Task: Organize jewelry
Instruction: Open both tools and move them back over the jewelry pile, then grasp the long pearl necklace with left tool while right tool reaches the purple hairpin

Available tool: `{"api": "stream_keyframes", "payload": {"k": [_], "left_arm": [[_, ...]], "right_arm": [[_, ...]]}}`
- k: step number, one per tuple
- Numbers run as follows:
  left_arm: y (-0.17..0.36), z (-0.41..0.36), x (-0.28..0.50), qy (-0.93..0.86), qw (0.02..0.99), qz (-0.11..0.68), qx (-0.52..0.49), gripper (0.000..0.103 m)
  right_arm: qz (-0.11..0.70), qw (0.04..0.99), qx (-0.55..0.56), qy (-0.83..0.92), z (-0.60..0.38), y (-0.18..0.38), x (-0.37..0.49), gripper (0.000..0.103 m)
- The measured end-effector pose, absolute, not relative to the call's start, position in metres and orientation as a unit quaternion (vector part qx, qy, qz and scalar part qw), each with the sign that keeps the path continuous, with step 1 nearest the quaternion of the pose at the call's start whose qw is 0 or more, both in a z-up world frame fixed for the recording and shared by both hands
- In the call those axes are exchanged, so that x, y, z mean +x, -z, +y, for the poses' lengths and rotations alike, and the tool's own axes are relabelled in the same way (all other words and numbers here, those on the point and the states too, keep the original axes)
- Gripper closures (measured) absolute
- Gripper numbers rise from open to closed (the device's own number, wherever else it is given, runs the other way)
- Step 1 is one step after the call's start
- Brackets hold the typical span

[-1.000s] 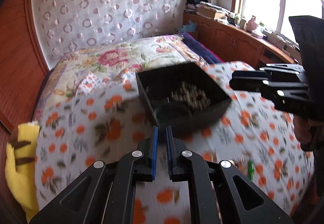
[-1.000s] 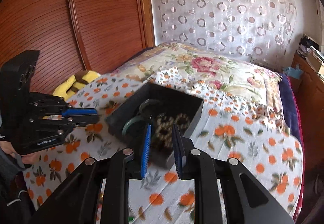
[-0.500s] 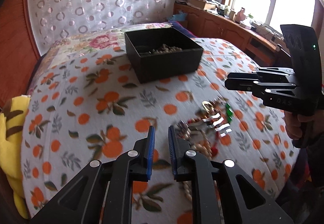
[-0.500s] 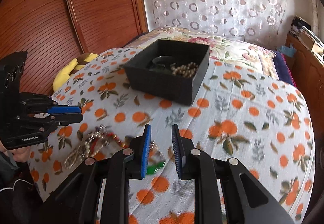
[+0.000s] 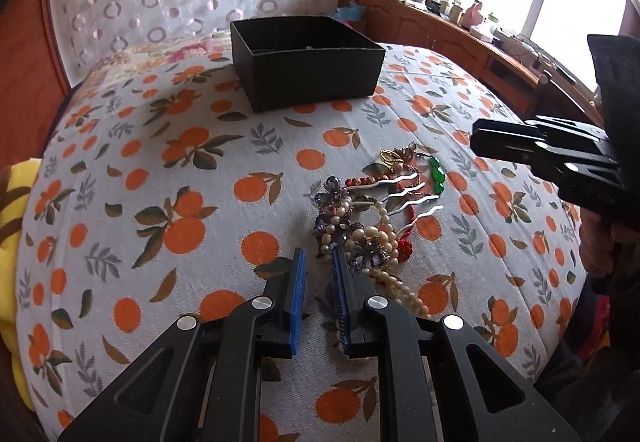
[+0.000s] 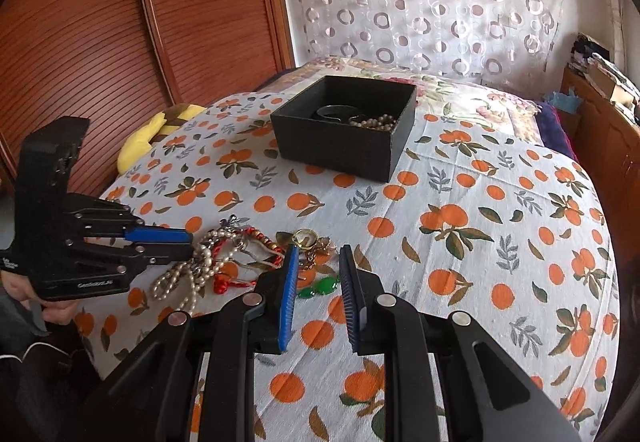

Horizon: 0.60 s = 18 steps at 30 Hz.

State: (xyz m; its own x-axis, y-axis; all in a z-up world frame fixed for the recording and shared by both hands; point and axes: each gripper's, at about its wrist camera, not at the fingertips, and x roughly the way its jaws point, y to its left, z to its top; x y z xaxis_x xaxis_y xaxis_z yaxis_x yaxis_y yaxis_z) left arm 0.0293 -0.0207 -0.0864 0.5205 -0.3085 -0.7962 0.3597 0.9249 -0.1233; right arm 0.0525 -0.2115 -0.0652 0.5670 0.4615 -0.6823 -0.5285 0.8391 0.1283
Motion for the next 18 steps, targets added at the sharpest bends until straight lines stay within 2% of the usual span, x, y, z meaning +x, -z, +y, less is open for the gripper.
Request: {"api": "stream_keyframes", "payload": {"k": [7,12,15,17,18], "left_arm": [[0.088,-0.028,0.036,0.192,0.869,0.455,0.027,0.083],[0.089,-0.046,0.038,0.178,0.873,0.446,0.084,0.081],[0.089,-0.052,0.039,0.176,0.873,0.443,0.102,0.087],[0.088,-0.051,0.041,0.174,0.872,0.445,0.101,0.098],[0.088,-0.050,0.042,0.176,0.872,0.446,0.100,0.098]], "right_arm": [[0.369,0.885,-0.042,-0.280,-0.217,0.065,0.046,0.080],[0.371,0.885,-0.037,-0.279,-0.220,0.070,0.044,0.080],[0.372,0.884,-0.033,-0.280,-0.221,0.072,0.043,0.080],[0.373,0.884,-0.032,-0.281,-0.221,0.074,0.042,0.080],[0.373,0.883,-0.032,-0.282,-0.221,0.075,0.042,0.080]]}}
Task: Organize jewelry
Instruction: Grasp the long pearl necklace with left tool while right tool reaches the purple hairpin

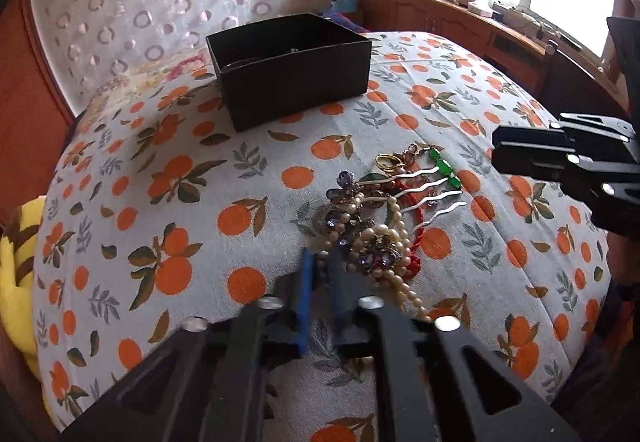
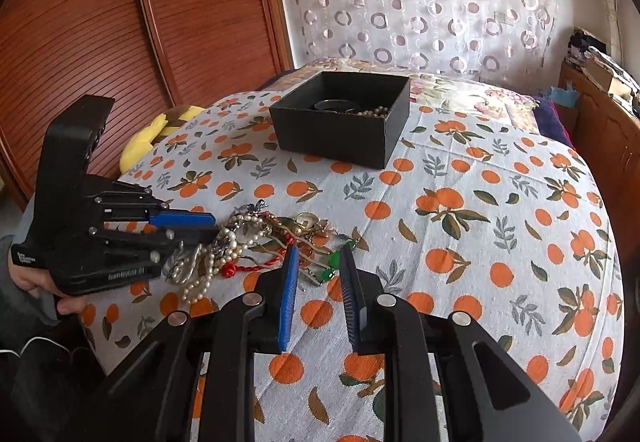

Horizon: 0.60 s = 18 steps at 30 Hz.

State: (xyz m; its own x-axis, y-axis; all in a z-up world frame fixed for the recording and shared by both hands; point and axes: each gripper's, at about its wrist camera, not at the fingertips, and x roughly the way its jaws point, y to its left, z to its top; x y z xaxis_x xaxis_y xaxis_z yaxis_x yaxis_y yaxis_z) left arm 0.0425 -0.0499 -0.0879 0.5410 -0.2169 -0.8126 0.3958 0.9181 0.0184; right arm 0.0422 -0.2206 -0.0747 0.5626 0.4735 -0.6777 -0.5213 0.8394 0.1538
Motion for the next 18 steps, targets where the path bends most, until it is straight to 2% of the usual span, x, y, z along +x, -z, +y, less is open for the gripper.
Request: {"api": "stream_keyframes", "payload": {"k": [8,18], "left_arm": [[0.080,-0.040,0.045,0.174,0.882,0.432,0.067,0.099],[0.010,-0.042,0.036,0.197,0.911,0.360,0.040,0.099]], "right_arm": [[0.371,0.884,-0.031,-0.283,-0.221,0.073,0.041,0.080],[0.370,0.885,-0.029,-0.282,-0.220,0.073,0.043,0.080]]}}
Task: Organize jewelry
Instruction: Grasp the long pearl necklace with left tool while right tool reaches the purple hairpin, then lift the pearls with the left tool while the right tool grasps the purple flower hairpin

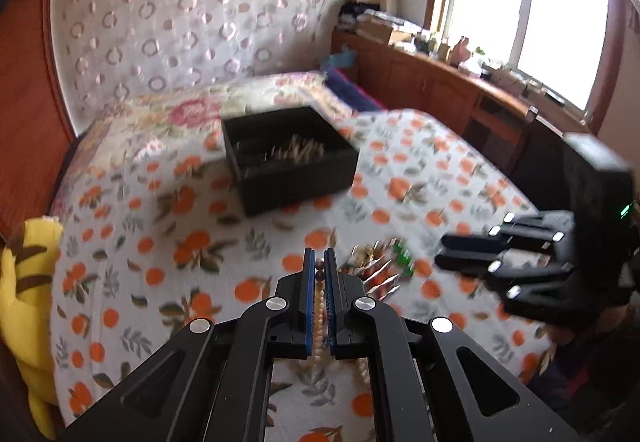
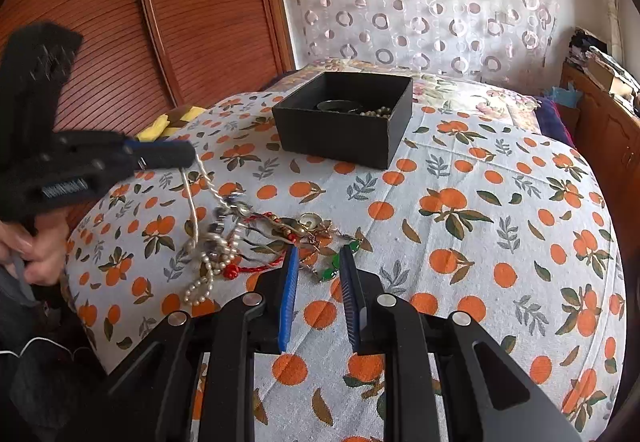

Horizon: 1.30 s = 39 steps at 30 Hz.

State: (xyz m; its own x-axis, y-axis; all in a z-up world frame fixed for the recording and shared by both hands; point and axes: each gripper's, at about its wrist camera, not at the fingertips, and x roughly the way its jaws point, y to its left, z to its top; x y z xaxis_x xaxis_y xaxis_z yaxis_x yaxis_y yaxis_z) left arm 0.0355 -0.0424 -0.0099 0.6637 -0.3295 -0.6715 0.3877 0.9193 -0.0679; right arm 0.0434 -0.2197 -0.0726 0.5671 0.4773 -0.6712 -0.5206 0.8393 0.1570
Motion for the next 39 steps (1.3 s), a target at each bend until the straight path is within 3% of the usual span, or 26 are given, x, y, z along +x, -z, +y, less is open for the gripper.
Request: {"api": "stream_keyframes", "payload": {"k": [13,25,30,33,39], "left_arm": [[-0.075,-0.036,0.030,0.197,0.943,0.267,0.029,0.099],[-0.115,0.018,0.019,0.135,0.968,0.210,0.006,0.099],[-0.116,0.037,0.015,0.115,0.971,0.208,0.006,0.099],[-0.105,0.047,0.015,0.105,0.971,0.216,0.003,0.099],[-0.081,0.063,0.015,0.100,0.966,0.239,-0.010,0.099]], "right_arm": [[0.364,0.886,-0.024,-0.285,-0.220,0.066,0.042,0.080],[0.372,0.868,-0.043,-0.325,-0.174,0.071,0.044,0.080],[0.386,0.850,-0.049,-0.356,-0.139,0.077,0.049,0.080],[0.395,0.840,-0.057,-0.368,-0.121,0.082,0.050,0.069],[0.411,0.831,-0.088,-0.364,-0.100,0.087,0.056,0.069]]}}
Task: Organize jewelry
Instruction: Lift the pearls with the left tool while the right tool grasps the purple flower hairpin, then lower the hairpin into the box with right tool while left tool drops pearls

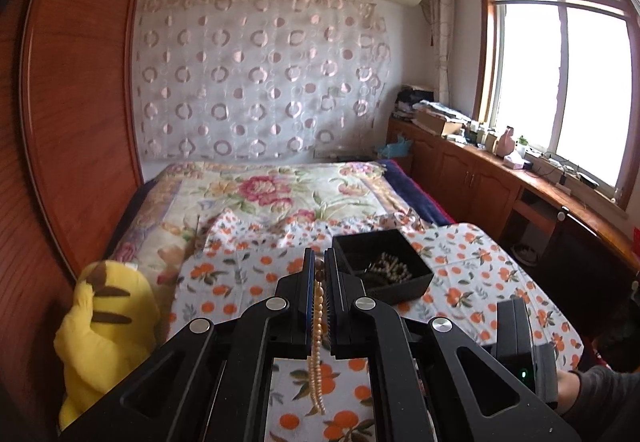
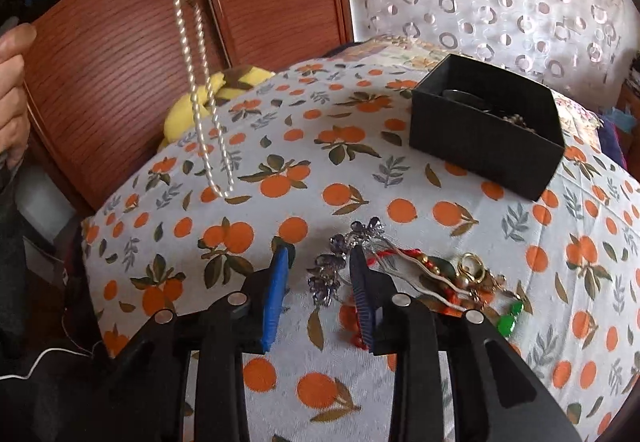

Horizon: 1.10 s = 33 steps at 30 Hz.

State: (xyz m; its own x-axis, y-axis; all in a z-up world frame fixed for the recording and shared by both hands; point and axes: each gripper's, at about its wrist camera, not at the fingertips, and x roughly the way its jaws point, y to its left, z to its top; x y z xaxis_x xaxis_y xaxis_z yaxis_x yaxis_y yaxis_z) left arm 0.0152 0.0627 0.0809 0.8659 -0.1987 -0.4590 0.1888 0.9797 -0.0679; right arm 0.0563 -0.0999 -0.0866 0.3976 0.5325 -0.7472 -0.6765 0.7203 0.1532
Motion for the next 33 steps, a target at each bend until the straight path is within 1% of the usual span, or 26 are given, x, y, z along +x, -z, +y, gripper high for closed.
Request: {"api": "stream_keyframes", "payload": {"k": [5,9,13,14,18,19,26,33], "left_arm": [[-0.065,0.074,0.014,0.098,0.962,0.252,-0.022,0.099],[-0.058,0.077,0.015,0.099,0.960,0.259,-0.027,0.099],[-0.051,0.076,0.016,0.103,0.958,0.265,-0.028,0.099],[-0.050,0.074,0.016,0.104,0.958,0.266,-0.027,0.099],[-0.048,0.071,0.017,0.106,0.958,0.267,-0.025,0.099],[-0.049,0.069,0.018,0.106,0.957,0.267,-0.025,0.099],[-0.048,0.062,0.020,0.110,0.957,0.268,-0.022,0.099],[-0.056,0.053,0.031,0.117,0.958,0.262,-0.019,0.099]], "right_arm": [[0.439,0.820,-0.104,-0.353,-0.094,0.093,0.066,0.069],[0.441,0.819,-0.120,-0.347,-0.087,0.094,0.069,0.068],[0.436,0.822,-0.135,-0.341,-0.082,0.094,0.073,0.069],[0.432,0.824,-0.141,-0.338,-0.080,0.095,0.073,0.074],[0.422,0.828,-0.152,-0.337,-0.081,0.096,0.070,0.076],[0.420,0.828,-0.150,-0.339,-0.082,0.095,0.069,0.080],[0.403,0.837,-0.139,-0.344,-0.091,0.085,0.062,0.081],[0.372,0.854,-0.121,-0.343,-0.107,0.058,0.063,0.081]]}}
